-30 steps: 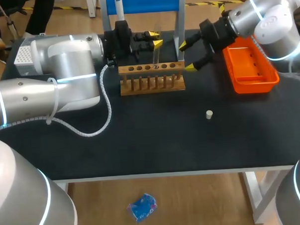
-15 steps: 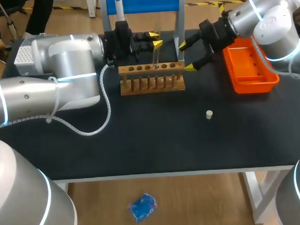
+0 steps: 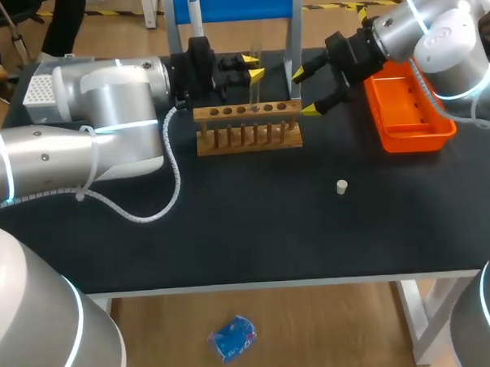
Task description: Invert the test tube, pick up the pipette, mount the tip to pipette, aspirate from beaker and dispense into the tube, eject the tip, return the pipette, and cap with the stopper.
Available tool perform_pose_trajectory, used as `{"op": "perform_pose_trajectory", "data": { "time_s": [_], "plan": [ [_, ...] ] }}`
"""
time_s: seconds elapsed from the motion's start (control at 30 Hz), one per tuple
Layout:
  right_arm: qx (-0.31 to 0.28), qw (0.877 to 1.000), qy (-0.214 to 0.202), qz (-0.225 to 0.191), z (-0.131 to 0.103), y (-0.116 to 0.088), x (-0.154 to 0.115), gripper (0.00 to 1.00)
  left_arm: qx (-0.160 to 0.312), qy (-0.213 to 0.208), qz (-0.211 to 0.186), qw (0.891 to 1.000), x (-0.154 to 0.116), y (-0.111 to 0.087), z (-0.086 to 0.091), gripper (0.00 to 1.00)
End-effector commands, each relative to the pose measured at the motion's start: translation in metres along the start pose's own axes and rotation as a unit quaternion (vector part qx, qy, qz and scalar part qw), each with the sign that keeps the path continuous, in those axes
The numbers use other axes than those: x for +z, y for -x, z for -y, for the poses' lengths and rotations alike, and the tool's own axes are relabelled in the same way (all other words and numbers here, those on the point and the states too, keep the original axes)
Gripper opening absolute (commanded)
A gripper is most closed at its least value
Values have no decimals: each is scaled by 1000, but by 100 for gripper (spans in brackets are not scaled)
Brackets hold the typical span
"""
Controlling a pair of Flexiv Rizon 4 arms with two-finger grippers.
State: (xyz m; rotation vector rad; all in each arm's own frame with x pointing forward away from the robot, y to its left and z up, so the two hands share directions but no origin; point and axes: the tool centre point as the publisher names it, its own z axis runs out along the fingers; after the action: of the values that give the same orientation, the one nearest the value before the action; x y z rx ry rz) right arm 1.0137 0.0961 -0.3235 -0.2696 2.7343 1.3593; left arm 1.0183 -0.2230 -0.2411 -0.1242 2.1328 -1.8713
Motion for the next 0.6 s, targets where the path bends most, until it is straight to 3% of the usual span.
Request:
{"op": "perform_pose_trajectory", "data": {
  "time_s": [0.03,0.6],
  "plan": [
    [0,1000,0,-1,0,1,0,100,-1,-2,-3,1000,4,3,-6,0],
    [0,1000,0,-1,0,1,0,100,-20,5,-7,1000,9,3,-31,0]
  ]
}}
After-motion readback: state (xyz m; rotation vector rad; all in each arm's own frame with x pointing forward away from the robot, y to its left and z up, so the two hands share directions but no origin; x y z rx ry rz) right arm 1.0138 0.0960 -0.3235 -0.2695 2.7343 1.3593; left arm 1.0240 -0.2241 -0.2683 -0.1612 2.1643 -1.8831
